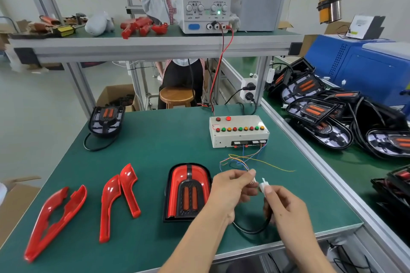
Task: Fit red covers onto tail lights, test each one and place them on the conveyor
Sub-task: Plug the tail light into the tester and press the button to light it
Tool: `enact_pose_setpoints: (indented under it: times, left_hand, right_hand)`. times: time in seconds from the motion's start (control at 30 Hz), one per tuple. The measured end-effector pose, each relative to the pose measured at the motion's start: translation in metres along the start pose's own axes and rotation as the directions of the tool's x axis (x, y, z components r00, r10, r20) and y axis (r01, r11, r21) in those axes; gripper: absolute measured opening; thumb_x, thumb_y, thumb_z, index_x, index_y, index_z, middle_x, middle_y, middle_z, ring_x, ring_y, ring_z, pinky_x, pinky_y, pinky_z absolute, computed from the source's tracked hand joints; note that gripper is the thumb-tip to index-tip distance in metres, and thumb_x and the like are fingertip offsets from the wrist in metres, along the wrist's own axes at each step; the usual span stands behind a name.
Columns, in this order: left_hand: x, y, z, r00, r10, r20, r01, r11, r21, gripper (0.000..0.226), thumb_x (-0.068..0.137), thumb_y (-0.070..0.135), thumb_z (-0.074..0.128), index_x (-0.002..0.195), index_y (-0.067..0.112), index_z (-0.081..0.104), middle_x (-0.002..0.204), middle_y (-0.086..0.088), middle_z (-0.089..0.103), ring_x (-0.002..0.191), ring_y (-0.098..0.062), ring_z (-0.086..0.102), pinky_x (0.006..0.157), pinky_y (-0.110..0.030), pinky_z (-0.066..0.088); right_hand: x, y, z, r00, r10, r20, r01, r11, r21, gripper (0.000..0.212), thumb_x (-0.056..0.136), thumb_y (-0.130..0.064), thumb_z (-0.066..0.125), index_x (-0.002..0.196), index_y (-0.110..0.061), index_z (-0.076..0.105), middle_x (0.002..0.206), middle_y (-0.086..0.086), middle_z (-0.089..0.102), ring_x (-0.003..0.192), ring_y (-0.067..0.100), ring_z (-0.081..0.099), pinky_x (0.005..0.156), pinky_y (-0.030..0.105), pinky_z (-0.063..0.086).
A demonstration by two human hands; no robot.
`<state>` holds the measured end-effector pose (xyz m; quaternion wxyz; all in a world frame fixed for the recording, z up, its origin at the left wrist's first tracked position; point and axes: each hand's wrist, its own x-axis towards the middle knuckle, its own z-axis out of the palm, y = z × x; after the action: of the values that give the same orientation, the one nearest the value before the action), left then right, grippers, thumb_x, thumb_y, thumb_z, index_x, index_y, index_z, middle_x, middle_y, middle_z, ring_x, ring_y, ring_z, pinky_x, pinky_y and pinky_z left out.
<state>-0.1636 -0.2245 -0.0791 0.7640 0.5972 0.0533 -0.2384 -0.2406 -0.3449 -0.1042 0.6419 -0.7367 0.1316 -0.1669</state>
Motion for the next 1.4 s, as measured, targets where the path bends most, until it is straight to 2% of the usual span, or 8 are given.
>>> enact_pose_setpoints:
  times: [0.17, 0.37, 0.47, 0.67, 0.97, 1.13, 1.3, 1.4]
  left_hand:
    - [0.0, 0.002, 0.007, 0.996, -0.094, -0.005, 0.093, 0.993, -0.07, 0.019, 0.085, 0.024, 0.082, 0.081, 0.016, 0.065, 0.078, -0.002, 0.074, 0.054, -0.01, 0.06, 0.043, -0.019, 0.027]
    - [-0.002, 0.012, 0.007, 0.972, -0.213, 0.099, 0.221, 0.972, -0.081, 0.011, 0.089, 0.013, 0.072, 0.086, 0.015, 0.062, 0.082, -0.004, 0.076, 0.049, -0.01, 0.056, 0.043, -0.019, 0.031]
    - [-0.002, 0.013, 0.005, 0.968, -0.23, 0.099, 0.239, 0.967, -0.091, 0.009, 0.089, 0.014, 0.072, 0.087, 0.014, 0.064, 0.078, -0.004, 0.075, 0.049, -0.01, 0.057, 0.043, -0.019, 0.029]
    - [-0.001, 0.011, 0.003, 0.941, -0.304, 0.149, 0.323, 0.938, -0.126, 0.011, 0.09, 0.018, 0.071, 0.083, 0.01, 0.069, 0.07, 0.0, 0.072, 0.046, -0.008, 0.056, 0.044, -0.019, 0.033]
    - [-0.001, 0.011, 0.004, 0.928, -0.342, 0.147, 0.366, 0.911, -0.19, 0.004, 0.091, 0.011, 0.067, 0.089, 0.008, 0.067, 0.078, -0.002, 0.075, 0.048, -0.01, 0.053, 0.047, -0.021, 0.033]
    - [-0.003, 0.008, 0.006, 0.918, -0.344, 0.196, 0.384, 0.897, -0.221, 0.018, 0.09, 0.009, 0.067, 0.073, 0.008, 0.075, 0.083, -0.004, 0.07, 0.05, -0.009, 0.047, 0.046, -0.02, 0.029]
    - [-0.006, 0.005, 0.009, 0.926, -0.307, 0.219, 0.355, 0.906, -0.229, 0.022, 0.094, 0.031, 0.07, 0.082, 0.014, 0.074, 0.084, -0.002, 0.075, 0.054, -0.009, 0.047, 0.043, -0.019, 0.028]
    - [-0.008, 0.002, 0.01, 0.932, -0.27, 0.24, 0.332, 0.903, -0.274, 0.021, 0.1, 0.026, 0.061, 0.097, 0.012, 0.076, 0.091, -0.002, 0.077, 0.054, -0.007, 0.045, 0.041, -0.017, 0.028]
  right_hand:
    - [-0.001, -0.008, 0.001, 0.997, -0.076, 0.011, 0.077, 0.968, -0.238, 0.016, 0.091, -0.037, 0.07, 0.076, -0.03, 0.074, 0.056, -0.01, 0.062, 0.051, 0.003, 0.048, 0.053, 0.019, 0.039]
    - [-0.002, -0.008, -0.001, 0.993, -0.114, -0.028, 0.093, 0.915, -0.393, 0.012, 0.085, -0.043, 0.072, 0.077, -0.033, 0.071, 0.068, -0.013, 0.07, 0.066, 0.006, 0.062, 0.064, 0.02, 0.047]
    - [-0.002, -0.007, 0.0, 0.994, -0.108, -0.037, 0.085, 0.914, -0.396, 0.014, 0.086, -0.043, 0.072, 0.077, -0.032, 0.071, 0.067, -0.013, 0.07, 0.066, 0.007, 0.061, 0.063, 0.023, 0.048]
    - [-0.004, -0.009, 0.002, 0.992, -0.127, -0.026, 0.109, 0.924, -0.366, 0.015, 0.086, -0.042, 0.071, 0.075, -0.033, 0.07, 0.061, -0.013, 0.065, 0.058, 0.005, 0.055, 0.058, 0.016, 0.043]
    - [-0.007, -0.011, 0.002, 0.994, -0.113, 0.004, 0.105, 0.915, -0.39, 0.017, 0.088, -0.039, 0.071, 0.075, -0.03, 0.07, 0.06, -0.011, 0.062, 0.056, 0.006, 0.05, 0.058, 0.018, 0.041]
    - [-0.006, -0.01, 0.002, 0.992, -0.12, -0.039, 0.092, 0.899, -0.429, 0.029, 0.087, -0.05, 0.066, 0.068, -0.029, 0.066, 0.06, -0.015, 0.063, 0.06, 0.007, 0.054, 0.061, 0.018, 0.043]
    - [-0.003, -0.014, 0.005, 0.995, -0.066, -0.069, 0.042, 0.954, -0.297, 0.028, 0.091, -0.05, 0.063, 0.068, -0.034, 0.065, 0.048, -0.008, 0.049, 0.046, 0.007, 0.037, 0.049, 0.022, 0.033]
    - [-0.003, -0.016, 0.005, 0.998, -0.009, -0.065, -0.005, 0.978, -0.21, 0.034, 0.091, -0.05, 0.063, 0.068, -0.026, 0.067, 0.049, -0.007, 0.043, 0.049, 0.01, 0.031, 0.053, 0.031, 0.03]
